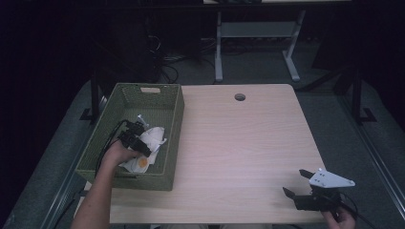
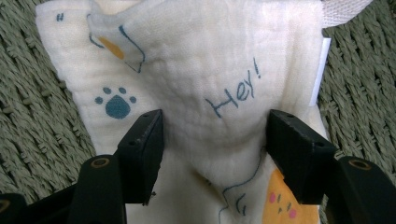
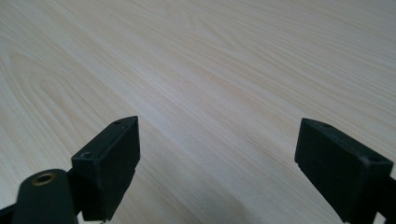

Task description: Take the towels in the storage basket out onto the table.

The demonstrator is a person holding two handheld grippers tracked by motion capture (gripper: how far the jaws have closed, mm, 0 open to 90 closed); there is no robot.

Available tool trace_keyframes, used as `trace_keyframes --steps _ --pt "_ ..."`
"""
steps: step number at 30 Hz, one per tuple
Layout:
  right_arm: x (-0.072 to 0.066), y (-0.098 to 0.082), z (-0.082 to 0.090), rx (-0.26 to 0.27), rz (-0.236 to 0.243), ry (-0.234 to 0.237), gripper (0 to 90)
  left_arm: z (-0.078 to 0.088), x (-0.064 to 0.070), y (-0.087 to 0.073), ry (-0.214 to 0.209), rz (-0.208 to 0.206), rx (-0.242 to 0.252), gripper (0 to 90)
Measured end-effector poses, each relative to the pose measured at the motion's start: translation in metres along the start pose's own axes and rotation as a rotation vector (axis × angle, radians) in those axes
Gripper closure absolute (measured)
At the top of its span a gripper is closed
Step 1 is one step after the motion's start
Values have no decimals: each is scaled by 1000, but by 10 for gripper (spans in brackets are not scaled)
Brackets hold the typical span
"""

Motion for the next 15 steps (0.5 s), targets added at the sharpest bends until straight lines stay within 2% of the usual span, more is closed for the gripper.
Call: trace_keyframes --steps 9,13,15 --pt "0 0 1 1 -3 -3 139 1 -1 1 6 15 -10 505" --pt "2 -1 1 3 3 -5 139 2 0 2 -2 15 -19 585" --pt "1 -1 1 0 -1 -4 138 2 1 3 -19 10 -19 636"
Point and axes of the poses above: each handheld gripper's, and its own axes: z roughly backward along the jaws, y roughly out of its top, x roughly to its right, the point moved 6 cm from there along -z, roughly forward along the jaws, and after that the axes turned 6 degrees about -x, right-handed, at the moved point
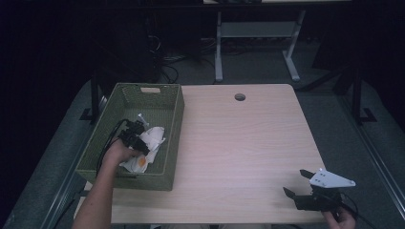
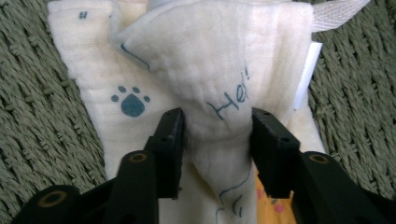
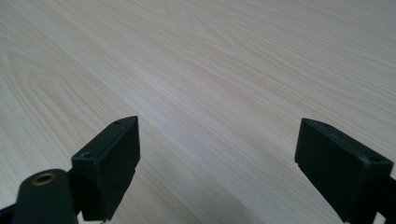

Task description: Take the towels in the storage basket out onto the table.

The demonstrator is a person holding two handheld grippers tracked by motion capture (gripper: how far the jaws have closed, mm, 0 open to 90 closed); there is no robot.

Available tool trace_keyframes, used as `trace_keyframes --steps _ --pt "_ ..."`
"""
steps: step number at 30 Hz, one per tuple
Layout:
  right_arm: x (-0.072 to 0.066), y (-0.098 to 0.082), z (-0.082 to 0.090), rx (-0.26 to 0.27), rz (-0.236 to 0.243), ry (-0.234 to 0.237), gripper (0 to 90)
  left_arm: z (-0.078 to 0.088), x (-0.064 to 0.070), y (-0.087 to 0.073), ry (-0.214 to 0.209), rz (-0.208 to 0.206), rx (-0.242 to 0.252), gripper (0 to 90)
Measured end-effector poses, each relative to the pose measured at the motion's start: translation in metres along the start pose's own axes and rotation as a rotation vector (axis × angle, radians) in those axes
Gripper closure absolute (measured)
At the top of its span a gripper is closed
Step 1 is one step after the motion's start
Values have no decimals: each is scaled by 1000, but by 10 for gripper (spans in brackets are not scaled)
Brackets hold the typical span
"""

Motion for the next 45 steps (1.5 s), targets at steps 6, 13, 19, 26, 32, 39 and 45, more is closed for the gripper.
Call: trace_keyframes --steps 6,13,19,26,32,39,45 --pt "0 0 -1 0 3 1 139 1 1 0 -21 1 -2 717" --pt "1 0 -1 3 0 0 139 1 0 0 -46 21 16 773" --pt "1 0 -1 4 -1 -4 139 4 -2 -1 -55 19 32 794" --pt "3 0 -1 2 -6 -7 138 16 -6 -4 -72 38 83 799" --pt "4 0 -1 4 -6 -7 139 30 -2 -7 -103 23 150 800" --pt "1 0 -2 2 -3 -4 138 67 6 -14 -204 24 314 800" --pt "0 2 -4 -1 -4 3 138 82 5 -23 -229 30 365 799"
Point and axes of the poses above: each handheld gripper's, and its own axes: z roughly backward along the jaws, y roughly out of its top, x roughly to its right, the point moved 6 cm from there along -z, roughly forward along the jaws, and after that the axes turned 6 degrees about -x, right-handed, at the moved point
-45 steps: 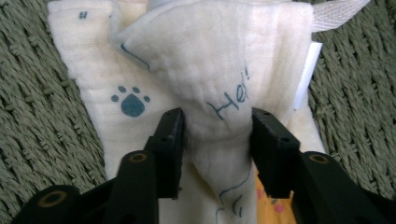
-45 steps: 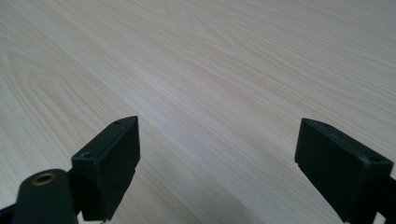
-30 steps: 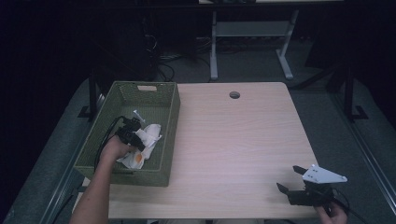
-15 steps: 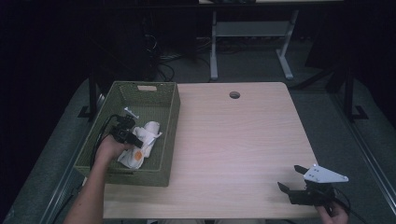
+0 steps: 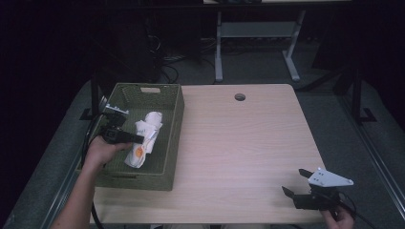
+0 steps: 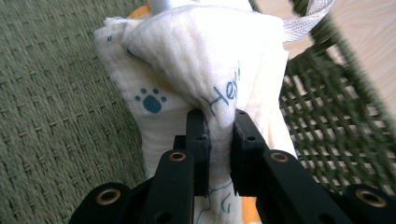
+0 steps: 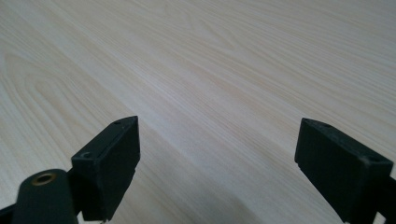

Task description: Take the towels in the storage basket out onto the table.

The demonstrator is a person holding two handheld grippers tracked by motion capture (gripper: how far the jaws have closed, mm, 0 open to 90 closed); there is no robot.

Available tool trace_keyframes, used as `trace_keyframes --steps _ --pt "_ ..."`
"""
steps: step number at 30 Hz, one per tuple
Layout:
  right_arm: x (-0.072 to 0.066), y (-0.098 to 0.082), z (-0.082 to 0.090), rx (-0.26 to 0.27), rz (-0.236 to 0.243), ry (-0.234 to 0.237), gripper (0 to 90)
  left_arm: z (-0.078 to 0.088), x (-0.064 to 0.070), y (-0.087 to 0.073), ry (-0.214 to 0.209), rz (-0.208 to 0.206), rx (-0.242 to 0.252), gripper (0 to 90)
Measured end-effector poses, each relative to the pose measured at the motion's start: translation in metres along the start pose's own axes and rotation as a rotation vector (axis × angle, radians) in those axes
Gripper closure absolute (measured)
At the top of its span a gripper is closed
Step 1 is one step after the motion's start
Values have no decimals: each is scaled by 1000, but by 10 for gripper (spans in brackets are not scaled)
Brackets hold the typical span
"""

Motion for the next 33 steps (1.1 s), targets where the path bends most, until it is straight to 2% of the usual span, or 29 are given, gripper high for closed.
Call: trace_keyframes --steps 3,7,15,19,21,26,33 --pt "-2 1 0 0 11 -1 139 8 1 -2 -29 9 35 799" --pt "0 2 -1 8 2 -5 138 15 5 0 -75 16 84 799" --pt "1 3 0 17 -9 -10 139 20 3 -1 -87 30 105 799" --pt "2 3 1 23 -11 -12 138 22 5 0 -110 32 122 799" --pt "2 3 1 24 -11 -14 139 23 8 2 -138 39 146 799" --pt "2 3 3 25 -22 -15 139 26 10 3 -141 23 152 799" --pt "3 3 5 39 -25 -17 139 34 9 1 -157 29 171 799"
Point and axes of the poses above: each handheld gripper's, and its own axes: z roughly backward along the jaws, y roughly out of its top, x roughly to its right, the point moved 6 cm from there along -z, roughly forward along the jaws, and after that the axes turned 6 degrees about -x, right-handed, at the moved point
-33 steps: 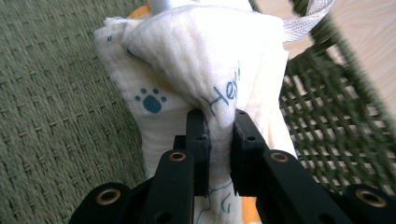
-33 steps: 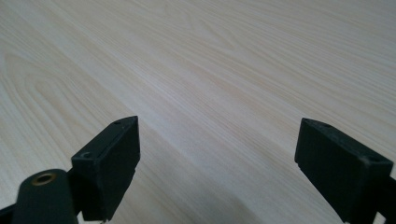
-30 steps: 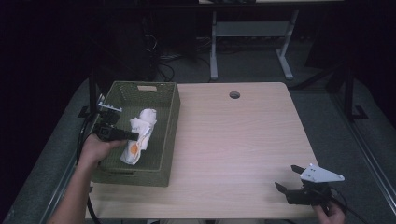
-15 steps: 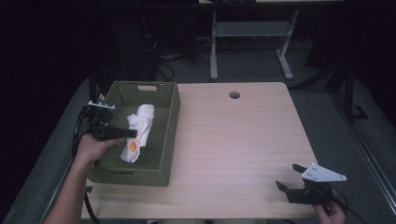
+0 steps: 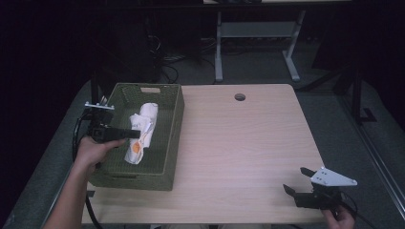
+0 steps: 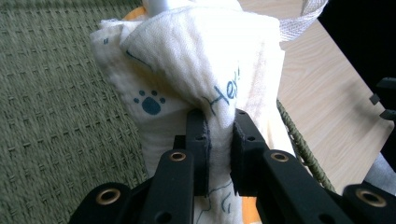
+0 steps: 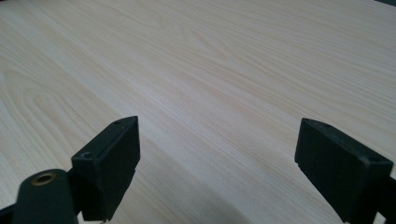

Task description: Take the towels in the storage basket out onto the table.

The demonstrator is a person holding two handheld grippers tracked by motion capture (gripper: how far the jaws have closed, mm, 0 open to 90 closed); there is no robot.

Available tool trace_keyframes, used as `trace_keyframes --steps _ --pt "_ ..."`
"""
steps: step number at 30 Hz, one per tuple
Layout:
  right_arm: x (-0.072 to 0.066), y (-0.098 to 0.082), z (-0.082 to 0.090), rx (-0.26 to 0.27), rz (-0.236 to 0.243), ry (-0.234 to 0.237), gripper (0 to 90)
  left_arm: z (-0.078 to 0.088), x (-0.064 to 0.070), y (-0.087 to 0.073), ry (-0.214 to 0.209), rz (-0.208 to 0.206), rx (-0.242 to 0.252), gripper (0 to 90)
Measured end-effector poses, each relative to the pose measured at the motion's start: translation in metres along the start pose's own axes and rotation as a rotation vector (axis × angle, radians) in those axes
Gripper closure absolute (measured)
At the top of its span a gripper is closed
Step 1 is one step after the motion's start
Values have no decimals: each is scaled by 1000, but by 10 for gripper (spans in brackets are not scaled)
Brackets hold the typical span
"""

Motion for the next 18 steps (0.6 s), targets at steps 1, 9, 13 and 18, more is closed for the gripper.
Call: trace_keyframes --steps 1,9,13,18 --pt "0 0 0 1 -2 1 139 4 1 1 -4 3 13 799" --pt "0 2 0 7 -2 0 138 19 7 5 -36 1 61 799" --pt "0 2 0 10 -5 -1 139 25 9 5 -36 2 75 799" --pt "-1 2 -1 7 -8 3 139 28 12 7 -45 -2 81 799"
Point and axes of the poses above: each handheld gripper's, and its own axes: z roughly backward along the jaws, y roughly out of its top, x roughly to its right, the point moved 6 cm from there along -z, roughly forward along the jaws, and after that the axes turned 6 degrees about -x, right-handed, at the moved point
